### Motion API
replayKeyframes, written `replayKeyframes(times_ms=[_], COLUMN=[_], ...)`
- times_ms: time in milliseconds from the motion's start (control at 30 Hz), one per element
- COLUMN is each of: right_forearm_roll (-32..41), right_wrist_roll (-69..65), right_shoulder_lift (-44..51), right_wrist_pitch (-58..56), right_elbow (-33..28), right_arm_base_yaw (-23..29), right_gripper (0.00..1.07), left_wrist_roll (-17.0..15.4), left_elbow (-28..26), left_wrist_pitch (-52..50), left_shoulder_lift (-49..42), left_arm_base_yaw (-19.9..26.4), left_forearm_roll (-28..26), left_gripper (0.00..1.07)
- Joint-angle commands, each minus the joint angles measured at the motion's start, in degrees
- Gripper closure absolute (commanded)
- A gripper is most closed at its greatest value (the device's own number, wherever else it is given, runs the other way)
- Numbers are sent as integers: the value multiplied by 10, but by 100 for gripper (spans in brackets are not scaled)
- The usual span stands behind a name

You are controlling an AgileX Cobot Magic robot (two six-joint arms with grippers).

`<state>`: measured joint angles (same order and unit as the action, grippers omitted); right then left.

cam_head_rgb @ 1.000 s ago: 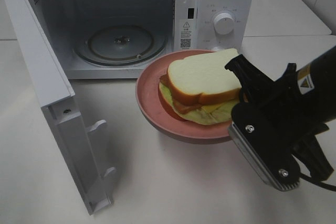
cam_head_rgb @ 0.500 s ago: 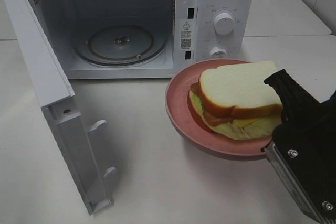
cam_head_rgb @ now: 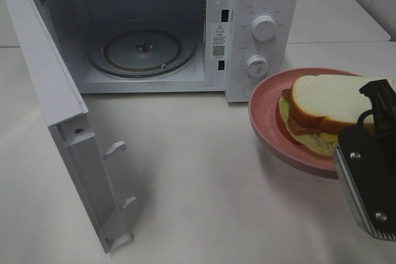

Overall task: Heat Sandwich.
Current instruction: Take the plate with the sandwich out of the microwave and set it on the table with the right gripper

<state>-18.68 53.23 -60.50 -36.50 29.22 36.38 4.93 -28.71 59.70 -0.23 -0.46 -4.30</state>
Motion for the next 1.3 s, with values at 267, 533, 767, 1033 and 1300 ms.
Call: replayKeyframes(times_ms=[267,533,767,1033,1300], right_forearm_roll=[-131,-158,-170,-215,-230], right_wrist_roll=[-257,-364,-456,-601,-661], right_shoulder_lift=[5,5,5,2,-42], right_wrist_pitch=[-45,-78,-106,-156,-167], right_elbow=[1,1,2,36,69], right_arm_base_yaw=[-2,-2,-2,-4,-4], right_gripper=[107,107,107,107,107], left_wrist_roll=[1,1,1,1,1], left_elbow=[2,2,2,2,2], left_wrist_pitch=[-9,-9,-9,-9,-9], left_shoulder_lift=[-13,-13,-13,-13,-13], left_arm_base_yaw=[1,1,1,1,1], left_forearm_roll=[-4,-4,-4,-4,-4], left_gripper=[3,3,3,3,3])
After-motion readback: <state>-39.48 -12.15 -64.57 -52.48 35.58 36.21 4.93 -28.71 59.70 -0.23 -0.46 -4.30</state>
